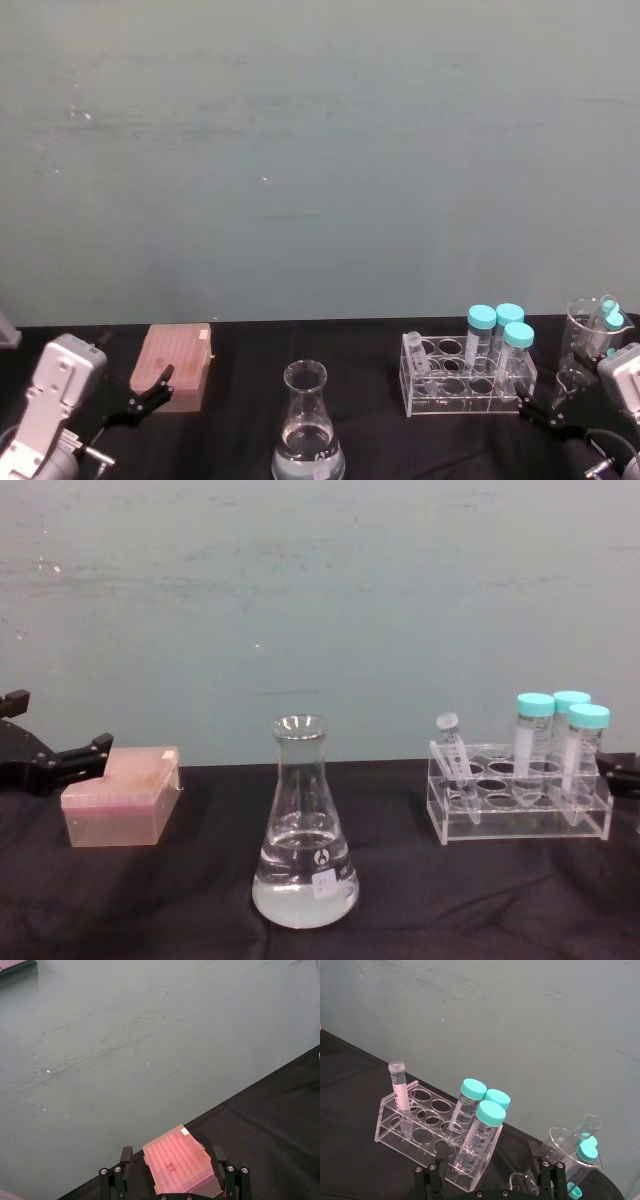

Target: Pour the liquid from the test tube into the beaker using one hand.

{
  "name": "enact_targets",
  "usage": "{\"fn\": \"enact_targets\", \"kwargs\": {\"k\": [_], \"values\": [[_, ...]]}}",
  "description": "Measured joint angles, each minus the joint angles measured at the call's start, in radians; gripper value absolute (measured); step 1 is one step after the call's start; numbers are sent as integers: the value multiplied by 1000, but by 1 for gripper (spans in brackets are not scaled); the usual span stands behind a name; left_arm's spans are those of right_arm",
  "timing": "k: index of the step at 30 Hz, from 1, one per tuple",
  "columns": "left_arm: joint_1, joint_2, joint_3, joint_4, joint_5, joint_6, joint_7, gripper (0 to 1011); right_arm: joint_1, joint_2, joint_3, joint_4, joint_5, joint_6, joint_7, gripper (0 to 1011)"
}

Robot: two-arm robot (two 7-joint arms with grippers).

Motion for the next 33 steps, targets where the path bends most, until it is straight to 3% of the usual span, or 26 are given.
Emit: {"fn": "enact_targets", "kwargs": {"k": [33], "values": [[0, 0, 0, 0, 0, 0, 0, 1000, 0, 0, 0, 0, 0, 0, 0, 1003]]}}
